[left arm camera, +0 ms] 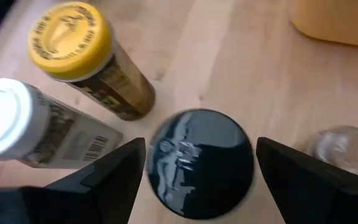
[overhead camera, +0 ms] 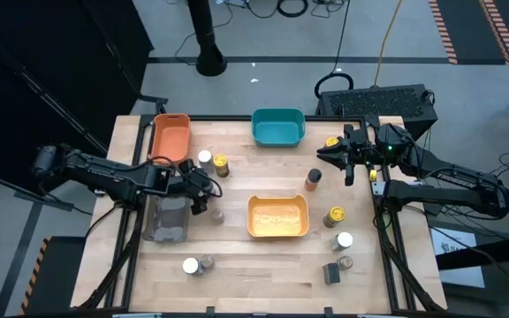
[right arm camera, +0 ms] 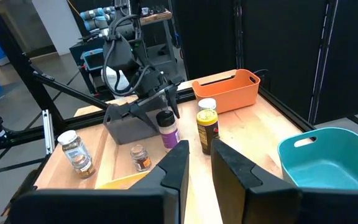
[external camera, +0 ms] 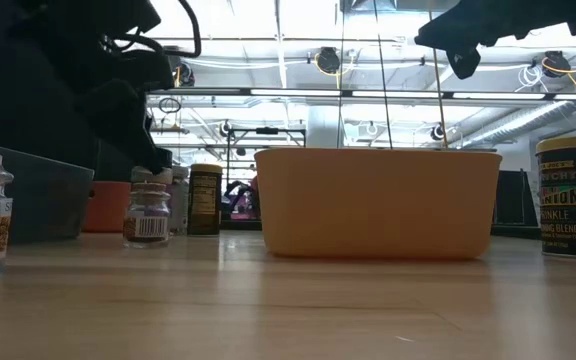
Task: Sort spices by type
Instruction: Put the left black spice bottle into the black bin
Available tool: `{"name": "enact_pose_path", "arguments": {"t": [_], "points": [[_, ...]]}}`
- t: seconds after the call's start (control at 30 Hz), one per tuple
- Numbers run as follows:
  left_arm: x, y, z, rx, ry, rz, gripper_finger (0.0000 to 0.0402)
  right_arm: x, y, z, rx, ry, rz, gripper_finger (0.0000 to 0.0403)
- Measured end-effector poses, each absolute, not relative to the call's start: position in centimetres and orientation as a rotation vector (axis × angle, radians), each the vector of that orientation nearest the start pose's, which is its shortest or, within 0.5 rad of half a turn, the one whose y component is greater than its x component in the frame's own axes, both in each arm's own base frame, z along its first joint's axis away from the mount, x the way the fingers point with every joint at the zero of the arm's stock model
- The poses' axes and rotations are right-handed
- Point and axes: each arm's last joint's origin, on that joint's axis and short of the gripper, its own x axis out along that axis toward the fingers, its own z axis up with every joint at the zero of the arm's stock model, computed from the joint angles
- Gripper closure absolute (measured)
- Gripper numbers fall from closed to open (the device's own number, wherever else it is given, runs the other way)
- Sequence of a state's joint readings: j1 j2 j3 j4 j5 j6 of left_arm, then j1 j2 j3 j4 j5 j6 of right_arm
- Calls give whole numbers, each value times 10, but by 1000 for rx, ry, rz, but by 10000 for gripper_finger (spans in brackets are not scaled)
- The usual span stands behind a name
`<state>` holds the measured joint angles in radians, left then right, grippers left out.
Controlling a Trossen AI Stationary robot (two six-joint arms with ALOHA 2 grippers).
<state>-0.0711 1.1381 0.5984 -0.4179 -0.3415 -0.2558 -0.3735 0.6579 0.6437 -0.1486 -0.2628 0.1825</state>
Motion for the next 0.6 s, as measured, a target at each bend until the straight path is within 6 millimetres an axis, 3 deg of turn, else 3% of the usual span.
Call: {"name": "enact_pose_path", "arguments": {"t": [0.13,0.37,0.6], "points": [[205,-5,190,-34,904,372,112,144,-48,306,233,144,-124,351],[204,-5,190,-36,904,368,183,144,-48,306,233,144,-124,351],[204,-9,192,-69,897,336,183,144,-48,306,233,144,-124,351]]}}
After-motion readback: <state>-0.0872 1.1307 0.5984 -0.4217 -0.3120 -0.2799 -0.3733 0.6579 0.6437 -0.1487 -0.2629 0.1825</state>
